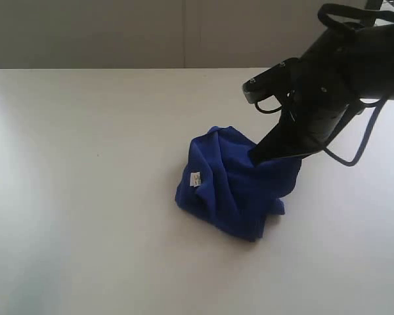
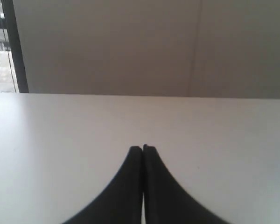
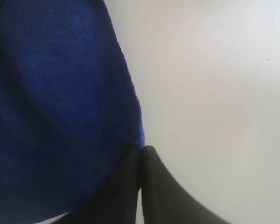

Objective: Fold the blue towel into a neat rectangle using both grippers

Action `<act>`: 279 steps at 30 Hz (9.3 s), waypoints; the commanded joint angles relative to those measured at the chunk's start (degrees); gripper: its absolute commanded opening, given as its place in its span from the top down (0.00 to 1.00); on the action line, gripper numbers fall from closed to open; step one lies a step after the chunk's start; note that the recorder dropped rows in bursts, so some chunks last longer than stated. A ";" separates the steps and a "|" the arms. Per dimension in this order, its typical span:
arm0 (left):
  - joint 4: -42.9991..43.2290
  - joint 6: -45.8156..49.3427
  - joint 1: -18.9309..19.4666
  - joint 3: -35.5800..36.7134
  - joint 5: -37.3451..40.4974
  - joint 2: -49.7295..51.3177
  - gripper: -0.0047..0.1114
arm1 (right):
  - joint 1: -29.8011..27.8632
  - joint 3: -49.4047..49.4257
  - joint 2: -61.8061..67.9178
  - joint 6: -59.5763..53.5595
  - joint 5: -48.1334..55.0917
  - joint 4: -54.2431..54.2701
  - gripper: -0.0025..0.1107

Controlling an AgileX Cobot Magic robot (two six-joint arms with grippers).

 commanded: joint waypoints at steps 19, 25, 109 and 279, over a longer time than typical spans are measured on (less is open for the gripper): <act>-54.77 45.25 -7.62 -29.50 25.31 60.07 0.96 | -0.62 0.25 -0.53 0.19 -0.42 -0.21 0.98; -78.74 68.45 -18.90 -39.84 25.66 80.09 0.96 | -0.62 0.25 -0.53 0.32 -0.41 0.06 0.98; -93.81 80.99 -23.00 -55.20 39.62 114.44 0.64 | -0.62 0.25 -0.53 2.34 -3.93 1.06 0.98; -3.55 19.11 -1.91 -73.14 14.62 108.80 0.65 | -26.89 -15.71 14.78 10.10 -12.41 -12.67 0.77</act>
